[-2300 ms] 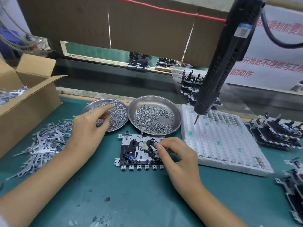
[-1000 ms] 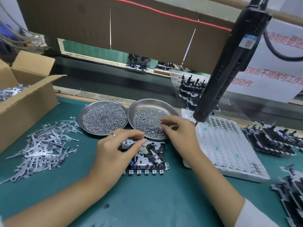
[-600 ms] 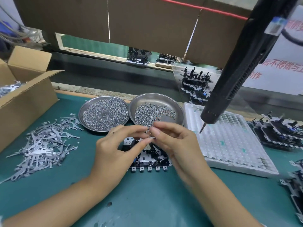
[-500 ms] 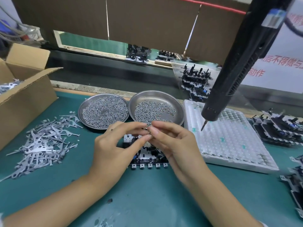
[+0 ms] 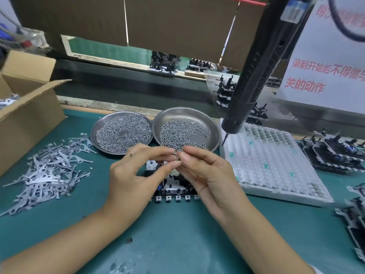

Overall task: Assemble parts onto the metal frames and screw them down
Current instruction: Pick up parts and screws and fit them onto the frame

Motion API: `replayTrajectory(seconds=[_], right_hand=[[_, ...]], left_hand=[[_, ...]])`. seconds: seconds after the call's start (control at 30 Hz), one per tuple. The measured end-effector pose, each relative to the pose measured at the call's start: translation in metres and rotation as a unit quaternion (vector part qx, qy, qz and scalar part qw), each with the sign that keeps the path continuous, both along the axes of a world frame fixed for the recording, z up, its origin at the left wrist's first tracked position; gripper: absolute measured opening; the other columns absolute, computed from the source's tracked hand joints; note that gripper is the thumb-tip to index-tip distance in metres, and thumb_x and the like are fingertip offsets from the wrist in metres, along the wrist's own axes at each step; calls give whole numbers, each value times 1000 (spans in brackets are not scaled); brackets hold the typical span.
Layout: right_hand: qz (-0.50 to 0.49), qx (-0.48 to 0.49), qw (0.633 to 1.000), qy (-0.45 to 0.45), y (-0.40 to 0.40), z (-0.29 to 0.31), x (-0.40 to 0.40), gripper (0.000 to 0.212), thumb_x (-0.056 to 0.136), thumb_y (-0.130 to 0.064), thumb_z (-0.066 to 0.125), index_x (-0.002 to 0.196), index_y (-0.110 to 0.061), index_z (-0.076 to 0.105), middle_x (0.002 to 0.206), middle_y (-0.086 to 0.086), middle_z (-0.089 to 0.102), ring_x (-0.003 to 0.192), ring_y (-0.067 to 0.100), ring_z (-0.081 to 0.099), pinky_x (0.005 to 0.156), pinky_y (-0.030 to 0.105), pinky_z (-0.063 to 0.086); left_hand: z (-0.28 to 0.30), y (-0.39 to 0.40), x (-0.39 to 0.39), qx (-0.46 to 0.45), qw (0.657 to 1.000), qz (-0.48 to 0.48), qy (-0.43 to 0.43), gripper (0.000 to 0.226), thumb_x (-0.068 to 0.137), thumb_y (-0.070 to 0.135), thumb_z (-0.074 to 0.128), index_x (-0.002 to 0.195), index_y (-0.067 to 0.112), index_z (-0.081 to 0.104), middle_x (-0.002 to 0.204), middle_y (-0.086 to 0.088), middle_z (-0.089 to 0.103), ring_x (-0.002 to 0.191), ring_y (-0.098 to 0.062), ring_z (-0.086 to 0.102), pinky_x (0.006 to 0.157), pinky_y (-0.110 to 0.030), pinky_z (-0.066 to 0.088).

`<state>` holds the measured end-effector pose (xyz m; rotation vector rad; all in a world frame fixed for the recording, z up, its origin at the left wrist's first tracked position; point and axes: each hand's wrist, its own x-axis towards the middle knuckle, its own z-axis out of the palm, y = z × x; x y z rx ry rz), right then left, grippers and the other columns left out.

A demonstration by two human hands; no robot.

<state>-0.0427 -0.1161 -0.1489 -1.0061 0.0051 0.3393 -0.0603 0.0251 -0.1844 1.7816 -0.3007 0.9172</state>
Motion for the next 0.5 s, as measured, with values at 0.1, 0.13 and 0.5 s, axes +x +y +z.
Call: replayTrajectory(seconds=[0.1,0.13,0.5], right_hand=[[4,9,1000,1,-1,0,0,16,64,1,73,79,-3,75,81,16,71,79,23,71,71,25,57],[6,10,1000,1,-1,-1,0,16,65,1,73,80,-2,75,81,16,71,79,23,71,70,25,57],[36,-16,999,2,-7,2,5,15,65,0,73,79,-5,76,85,14,72,82,21,71,71,23,56]], left_hand=[[-1,0,0,-5,1000,-5,-3,25,73,20,76,95,24,66,83,4,69,80,-6,66,81,-18,46],[-1,0,0,-6,1000,-6,-3,25,73,20,76,95,25,66,83,4,69,79,-6,66,80,-18,47],[-1,1,0,14,1000,-3,-6,22,73,21,75,94,21,68,82,7,68,79,-7,64,79,-17,46]])
